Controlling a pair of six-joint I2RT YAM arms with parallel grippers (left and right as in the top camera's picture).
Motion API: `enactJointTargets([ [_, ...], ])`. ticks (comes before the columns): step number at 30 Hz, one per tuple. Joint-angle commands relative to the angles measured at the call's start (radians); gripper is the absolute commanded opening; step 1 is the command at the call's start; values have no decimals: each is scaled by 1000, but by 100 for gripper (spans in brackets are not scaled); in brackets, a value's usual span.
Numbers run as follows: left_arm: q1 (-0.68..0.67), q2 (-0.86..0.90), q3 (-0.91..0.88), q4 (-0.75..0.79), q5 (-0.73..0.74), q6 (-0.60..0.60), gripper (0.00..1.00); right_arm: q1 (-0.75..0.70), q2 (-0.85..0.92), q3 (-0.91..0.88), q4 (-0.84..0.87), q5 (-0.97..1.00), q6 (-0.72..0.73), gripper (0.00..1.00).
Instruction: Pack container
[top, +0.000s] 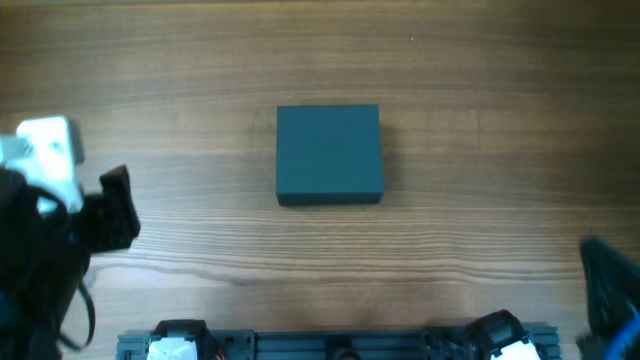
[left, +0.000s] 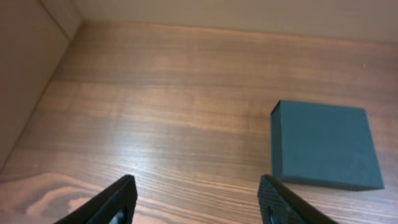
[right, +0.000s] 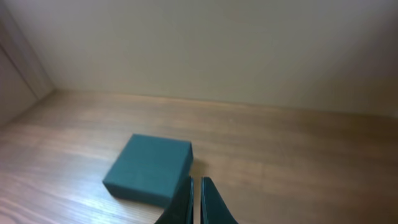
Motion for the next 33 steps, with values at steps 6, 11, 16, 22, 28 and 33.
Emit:
enactJointTargets([
  [6,7,-228,-319,100,18,-3,66,0,-93,4,-237,109,-6,4],
  [11,7,-495,-741,322,61,19,87,0,-94,1,-225,55,-6,4],
  [16,7,-576,-843,392,61,19,100,0,-94,0,-168,55,-17,92],
  [22,7,-576,-843,381,61,19,100,0,-94,0,-165,54,-14,100],
  [28,7,-576,-843,371,62,16,100,0,-94,0,-166,54,-14,100],
  [33,7,-576,-843,333,62,15,100,0,-94,0,-166,54,-14,100],
])
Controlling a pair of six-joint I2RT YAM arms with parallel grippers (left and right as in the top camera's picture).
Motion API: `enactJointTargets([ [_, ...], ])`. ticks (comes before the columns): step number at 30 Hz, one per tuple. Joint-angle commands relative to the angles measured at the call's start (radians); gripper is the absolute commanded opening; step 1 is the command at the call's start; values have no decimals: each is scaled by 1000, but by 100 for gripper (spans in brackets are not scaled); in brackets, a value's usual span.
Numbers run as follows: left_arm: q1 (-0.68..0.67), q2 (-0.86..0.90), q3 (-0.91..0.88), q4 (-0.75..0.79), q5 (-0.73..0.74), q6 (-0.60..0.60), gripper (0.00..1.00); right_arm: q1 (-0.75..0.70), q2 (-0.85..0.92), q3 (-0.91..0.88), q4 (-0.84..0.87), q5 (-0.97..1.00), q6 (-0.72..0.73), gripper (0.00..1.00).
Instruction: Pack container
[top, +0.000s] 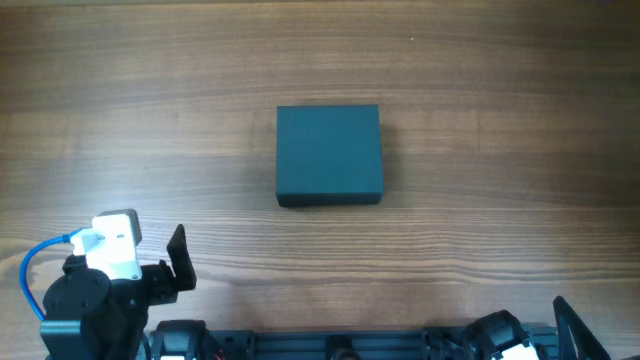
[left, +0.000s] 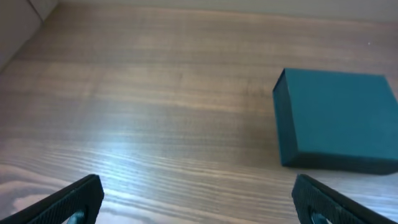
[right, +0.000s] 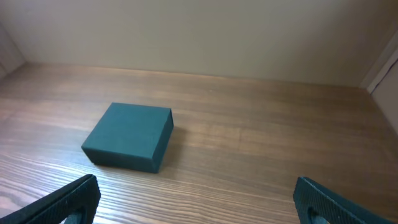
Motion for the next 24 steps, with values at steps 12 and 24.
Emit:
enactJointTargets([
  [12,7,-5,-6,-19,16,5,100,-4,-4,-10,3,-5,0,100],
  [24,7,-5,-6,-19,17,5,100,-201,-87,-385,391,-59,-81,100],
])
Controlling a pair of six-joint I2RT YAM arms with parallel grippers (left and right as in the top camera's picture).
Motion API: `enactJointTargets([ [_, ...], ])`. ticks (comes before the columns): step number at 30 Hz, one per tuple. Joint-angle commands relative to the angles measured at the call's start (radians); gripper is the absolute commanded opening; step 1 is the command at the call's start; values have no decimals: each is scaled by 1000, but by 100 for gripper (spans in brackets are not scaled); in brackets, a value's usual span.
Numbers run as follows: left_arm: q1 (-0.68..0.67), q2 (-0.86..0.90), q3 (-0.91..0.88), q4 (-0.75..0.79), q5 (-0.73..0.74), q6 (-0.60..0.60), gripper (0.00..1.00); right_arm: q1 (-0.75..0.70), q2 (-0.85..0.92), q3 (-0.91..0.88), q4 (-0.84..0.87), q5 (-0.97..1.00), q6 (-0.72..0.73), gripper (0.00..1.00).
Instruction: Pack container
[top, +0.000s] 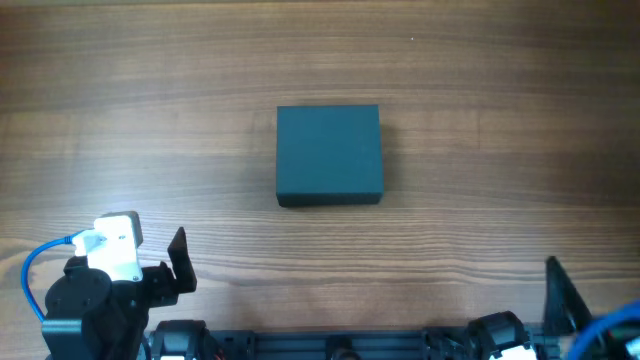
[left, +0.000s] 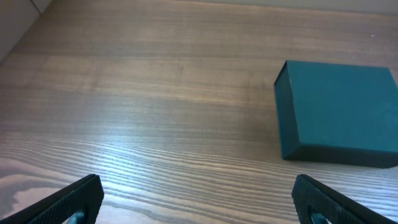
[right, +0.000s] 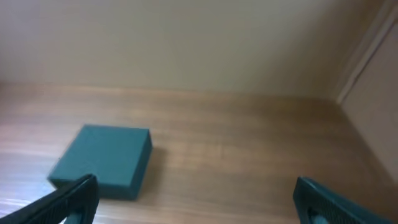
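A closed dark teal box (top: 329, 155) lies flat in the middle of the wooden table; it also shows in the left wrist view (left: 339, 112) and the right wrist view (right: 102, 158). My left gripper (left: 199, 202) hangs at the near left corner, open wide and empty, well short of the box. One of its fingers (top: 178, 262) shows from overhead. My right gripper (right: 196, 202) is at the near right corner, also open wide and empty. One right finger (top: 555, 292) pokes into the overhead view.
The wooden table (top: 480, 80) is bounded by a pale back wall (right: 186, 43) and a side wall (right: 379, 118) on the right. The arm bases (top: 340, 345) line the near edge.
The left gripper has stayed put, still open. The right gripper's finger reaches a little farther into the overhead view, and its camera now looks more to the right. The box has not moved.
At first my left arm was at the table's left edge with jaws partly open, and my right gripper was shut near the right corner. Then the left arm was at the near left corner and both grippers stood wide open, as they do now.
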Motion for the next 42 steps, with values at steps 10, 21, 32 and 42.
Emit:
enactJointTargets([
  [10,7,-5,-6,1,16,5,100,-87,-333,-941,685,-251,9,100],
  [21,7,-5,-6,1,17,5,100,-175,-371,-1254,879,-236,-185,100],
  [32,7,-5,-6,1,16,5,100,-256,-491,-1373,887,-201,-286,100],
  [42,7,-5,-6,1,16,5,100,-257,-491,-1373,888,-225,-282,100],
])
